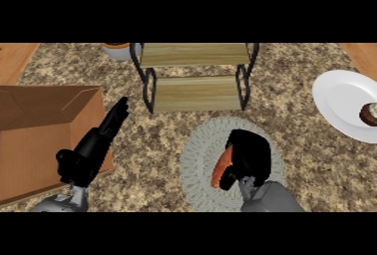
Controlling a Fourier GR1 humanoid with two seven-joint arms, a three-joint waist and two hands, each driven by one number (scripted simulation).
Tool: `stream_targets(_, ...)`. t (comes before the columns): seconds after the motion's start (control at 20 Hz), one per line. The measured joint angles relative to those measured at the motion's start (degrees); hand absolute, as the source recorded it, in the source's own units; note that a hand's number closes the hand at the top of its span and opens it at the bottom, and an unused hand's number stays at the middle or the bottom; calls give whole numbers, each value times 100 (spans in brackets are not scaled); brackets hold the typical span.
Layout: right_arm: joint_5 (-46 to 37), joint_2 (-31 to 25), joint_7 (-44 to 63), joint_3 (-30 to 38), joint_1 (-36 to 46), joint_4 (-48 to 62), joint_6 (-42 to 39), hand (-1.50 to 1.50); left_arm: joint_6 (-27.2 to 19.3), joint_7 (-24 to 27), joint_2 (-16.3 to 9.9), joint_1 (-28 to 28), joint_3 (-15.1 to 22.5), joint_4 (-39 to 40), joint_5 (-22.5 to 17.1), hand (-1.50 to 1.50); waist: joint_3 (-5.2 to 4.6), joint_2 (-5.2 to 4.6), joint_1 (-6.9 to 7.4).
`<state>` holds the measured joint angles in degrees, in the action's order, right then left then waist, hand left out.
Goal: Pick the sweet potato from the placemat and place it in the tiered shelf
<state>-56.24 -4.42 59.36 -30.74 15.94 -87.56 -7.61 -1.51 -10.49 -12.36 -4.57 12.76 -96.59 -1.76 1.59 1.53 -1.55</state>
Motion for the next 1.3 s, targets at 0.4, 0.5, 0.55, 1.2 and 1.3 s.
stream_targets(0.4,-593,-368,67,92,106,-1662,-212,150,-44,-66,23,81,0,-34,64,0,-15,21,-72)
stream_targets(0.5,-750,-327,101,179,239,-2095,-239,150,-40,-50,38,115,14,-56,62,0,-18,24,-70)
stream_targets(0.55,-809,-293,109,242,318,-2301,-246,150,-44,-62,51,118,23,-54,67,0,-19,21,-68)
stream_targets(1.2,-1066,-72,1,1757,1983,-2717,-707,150,-2,-33,153,8,116,-42,110,0,-42,-68,148)
stream_targets(1.3,-1103,-86,-42,1998,2270,-2435,-753,150,9,-41,176,-16,154,-35,123,0,-45,-86,189)
